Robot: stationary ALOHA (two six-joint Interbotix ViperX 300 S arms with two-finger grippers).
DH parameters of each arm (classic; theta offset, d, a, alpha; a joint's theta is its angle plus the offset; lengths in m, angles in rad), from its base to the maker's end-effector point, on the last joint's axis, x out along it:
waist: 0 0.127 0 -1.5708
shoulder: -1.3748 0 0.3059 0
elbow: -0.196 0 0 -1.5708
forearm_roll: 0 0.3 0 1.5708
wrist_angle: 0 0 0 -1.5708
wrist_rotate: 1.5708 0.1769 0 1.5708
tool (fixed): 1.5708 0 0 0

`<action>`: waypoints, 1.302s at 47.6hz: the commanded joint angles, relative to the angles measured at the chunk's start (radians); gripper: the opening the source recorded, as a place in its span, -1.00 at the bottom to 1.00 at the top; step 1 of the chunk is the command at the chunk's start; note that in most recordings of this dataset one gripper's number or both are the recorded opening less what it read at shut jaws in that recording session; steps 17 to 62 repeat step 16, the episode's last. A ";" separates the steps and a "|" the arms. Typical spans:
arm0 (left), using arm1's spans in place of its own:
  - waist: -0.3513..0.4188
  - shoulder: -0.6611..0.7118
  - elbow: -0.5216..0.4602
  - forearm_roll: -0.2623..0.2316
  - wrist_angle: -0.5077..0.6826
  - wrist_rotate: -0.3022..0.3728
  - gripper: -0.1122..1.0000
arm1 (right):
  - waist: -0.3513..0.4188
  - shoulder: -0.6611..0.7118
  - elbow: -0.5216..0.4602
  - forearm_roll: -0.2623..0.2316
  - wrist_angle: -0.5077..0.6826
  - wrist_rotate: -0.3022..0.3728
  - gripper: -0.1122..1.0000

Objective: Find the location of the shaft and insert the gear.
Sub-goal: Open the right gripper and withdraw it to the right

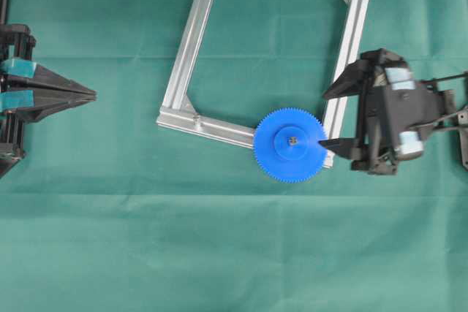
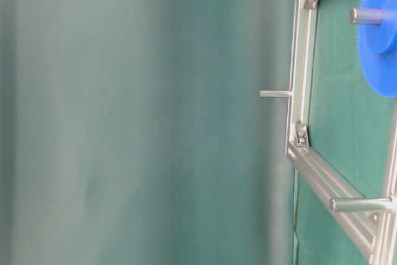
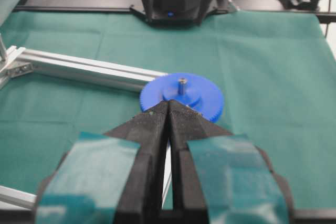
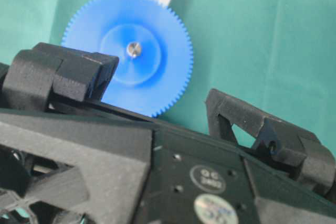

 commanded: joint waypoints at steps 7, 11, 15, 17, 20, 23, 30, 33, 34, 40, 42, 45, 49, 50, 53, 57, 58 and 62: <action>-0.002 0.008 -0.026 -0.005 -0.006 -0.002 -0.77 | -0.003 -0.097 0.052 0.002 -0.038 0.021 0.75; -0.002 0.008 -0.026 -0.005 -0.005 -0.002 -0.77 | -0.003 -0.115 0.072 0.002 -0.040 0.021 0.75; -0.002 0.008 -0.026 -0.005 -0.006 -0.002 -0.77 | -0.003 -0.130 0.092 0.002 -0.041 0.021 0.75; -0.002 0.008 -0.026 -0.005 -0.005 -0.002 -0.77 | -0.003 -0.135 0.095 0.002 -0.041 0.021 0.75; -0.002 0.008 -0.026 -0.005 -0.005 -0.002 -0.77 | -0.003 -0.135 0.095 0.002 -0.041 0.021 0.75; -0.002 0.008 -0.026 -0.005 -0.005 -0.002 -0.77 | -0.003 -0.135 0.095 0.002 -0.041 0.021 0.75; -0.002 0.008 -0.026 -0.005 -0.005 -0.002 -0.77 | -0.003 -0.135 0.095 0.002 -0.041 0.021 0.75; -0.002 0.008 -0.026 -0.005 -0.005 -0.002 -0.77 | -0.003 -0.135 0.095 0.002 -0.041 0.021 0.75; -0.002 0.008 -0.026 -0.005 -0.005 -0.002 -0.77 | -0.003 -0.135 0.095 0.002 -0.041 0.021 0.75; -0.002 0.008 -0.026 -0.005 -0.005 -0.002 -0.77 | -0.003 -0.135 0.095 0.002 -0.041 0.021 0.75; -0.002 0.008 -0.026 -0.005 -0.005 -0.002 -0.77 | -0.003 -0.135 0.095 0.002 -0.041 0.021 0.75; -0.002 0.008 -0.026 -0.005 -0.005 -0.002 -0.77 | -0.003 -0.135 0.095 0.002 -0.041 0.021 0.75; -0.002 0.008 -0.026 -0.005 -0.005 -0.002 -0.77 | -0.003 -0.135 0.095 0.002 -0.041 0.021 0.75; -0.002 0.008 -0.026 -0.005 -0.005 -0.002 -0.77 | -0.003 -0.135 0.095 0.002 -0.041 0.021 0.75; -0.002 0.008 -0.026 -0.005 -0.005 -0.002 -0.77 | -0.003 -0.135 0.095 0.002 -0.041 0.021 0.75; -0.002 0.008 -0.026 -0.005 -0.005 -0.002 -0.77 | -0.003 -0.135 0.095 0.002 -0.041 0.021 0.75; -0.002 0.008 -0.026 -0.005 -0.005 -0.002 -0.77 | -0.003 -0.135 0.095 0.002 -0.041 0.021 0.75; -0.002 0.008 -0.026 -0.005 -0.005 -0.002 -0.77 | -0.003 -0.135 0.095 0.002 -0.041 0.021 0.75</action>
